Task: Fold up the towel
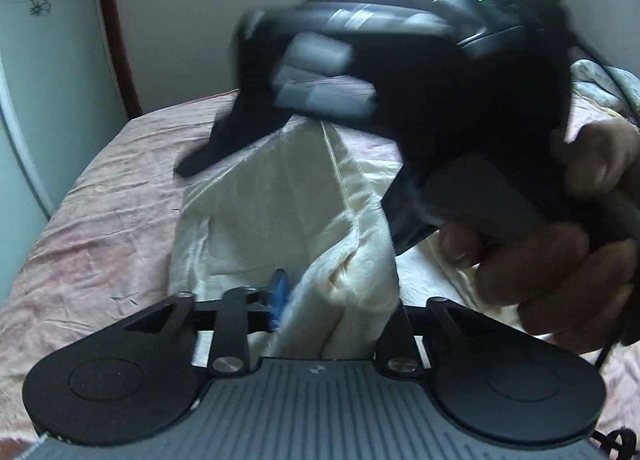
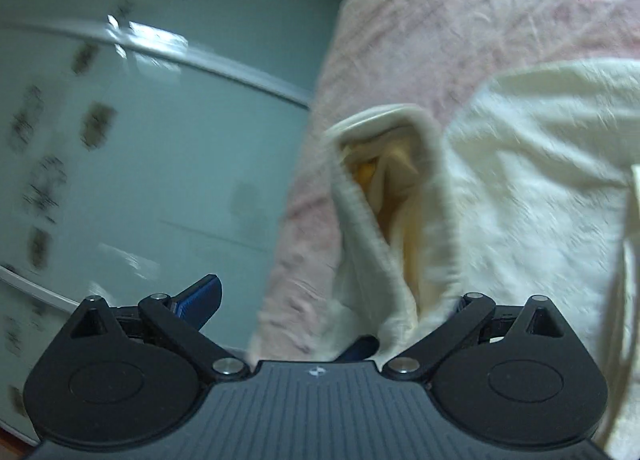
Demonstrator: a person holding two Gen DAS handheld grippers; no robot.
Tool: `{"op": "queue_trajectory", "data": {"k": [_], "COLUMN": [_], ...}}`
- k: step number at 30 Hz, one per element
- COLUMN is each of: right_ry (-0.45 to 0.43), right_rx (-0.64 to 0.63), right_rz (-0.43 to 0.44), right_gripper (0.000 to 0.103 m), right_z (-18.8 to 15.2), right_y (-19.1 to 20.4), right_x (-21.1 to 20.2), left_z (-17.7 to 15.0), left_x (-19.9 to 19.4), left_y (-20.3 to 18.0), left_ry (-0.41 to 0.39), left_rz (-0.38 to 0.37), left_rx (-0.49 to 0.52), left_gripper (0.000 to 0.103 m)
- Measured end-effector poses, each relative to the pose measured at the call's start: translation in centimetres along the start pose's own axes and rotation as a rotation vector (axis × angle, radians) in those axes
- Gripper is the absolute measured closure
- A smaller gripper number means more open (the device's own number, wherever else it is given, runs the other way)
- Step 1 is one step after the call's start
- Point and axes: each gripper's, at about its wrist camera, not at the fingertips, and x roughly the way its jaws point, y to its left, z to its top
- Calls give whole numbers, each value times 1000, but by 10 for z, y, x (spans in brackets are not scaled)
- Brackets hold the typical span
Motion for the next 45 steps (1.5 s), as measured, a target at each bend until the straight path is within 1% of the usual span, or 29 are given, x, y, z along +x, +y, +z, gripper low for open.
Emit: {"op": "queue_trajectory", "data": {"k": [1, 2, 3, 4, 5, 6, 8, 12, 13, 15, 17, 20, 23, 27, 28, 30, 32, 34, 35, 36, 37, 38, 39, 40, 41, 42, 43, 44, 45], "right_ry": [9, 40, 81, 92, 82, 81, 75, 77, 81, 91, 105, 112, 110, 148, 160, 159, 140, 102, 76, 49, 18, -8, -34, -66, -119, -188, -258, -346, -403], "right_rx": [-9, -8, 1, 7, 4, -1, -16, -69, -85, -116, -156, -204, -271, -319, -320, -280, -217, -127, -111, -104, -94, -78, -61, -46, -31, -8, 20, 56, 78], "right_rz": [-20, -40, -59, -62, -51, -49, -36, -8, -7, -6, -7, -36, -106, -265, -296, -351, -384, -376, -367, -356, -336, -315, -302, -305, -325, -355, -386, -381, -326], "right_gripper": [23, 55, 78, 81, 84, 86, 88, 90, 90, 91, 91, 91, 91, 90, 90, 89, 87, 81, 77, 75, 74, 71, 67, 63, 56, 53, 53, 53, 53], "right_z": [-2, -4, -5, -7, -11, -13, -16, -13, -11, -6, 5, 22, 36, 45, 46, 48, 50, 48, 45, 42, 39, 37, 34, 32, 29, 27, 23, 16, 9], "right_y": [-1, -4, -9, -11, -13, -12, -8, 5, 8, 13, 15, 14, 12, -7, -17, -44, -73, -93, -98, -101, -103, -106, -112, -115, -113, -114, -113, -114, -112], "right_x": [3, 8, 14, 18, 19, 19, 16, 9, 6, 0, -15, -57, -113, -182, -195, -213, -222, -226, -231, -236, -242, -250, -260, -268, -276, -292, -304, -319, -329], "left_z": [-1, -4, -8, -12, -14, -16, -18, -21, -20, -14, -5, 5, 17, 32, 35, 42, 49, 54, 54, 53, 50, 46, 41, 35, 30, 30, 32, 37, 42], "left_x": [-5, -13, -24, -33, -42, -51, -72, -103, -101, -109, -109, -105, -91, -58, -49, -29, -4, 9, 19, 29, 41, 54, 66, 73, 73, 71, 68, 63, 57], "left_y": [2, 3, 6, 10, 17, 17, 21, 36, 44, 46, 49, 41, 25, -3, -12, -32, -53, -76, -83, -89, -94, -97, -97, -98, -99, -99, -100, -99, -96], "left_ry": [-20, -39, -50, -54, -58, -63, -75, -118, -138, -177, -202, -220, -213, -180, -169, -137, -87, -51, -36, -13, 28, 74, 102, 102, 83, 77, 83, 81, 61], "left_rz": [-9, -20, -44, -68, -84, -92, -95, -118, -122, -128, -128, -146, -180, -274, -300, -341, -330, -337, -342, -343, -347, -348, -338, -332, -330, -323, -315, -319, -331], "left_rx": [4, 6, 3, -7, -25, -42, -82, -165, -181, -208, -233, -232, -198, -146, -136, -108, -52, 19, 43, 57, 69, 77, 82, 82, 83, 84, 81, 70, 57], "left_gripper": [60, 51, 47, 38, 34, 33, 26, 25, 25, 24, 21, 19, 19, 19, 19, 19, 19, 19, 18, 18, 18, 18, 18, 15, 14, 14, 16, 17, 16]}}
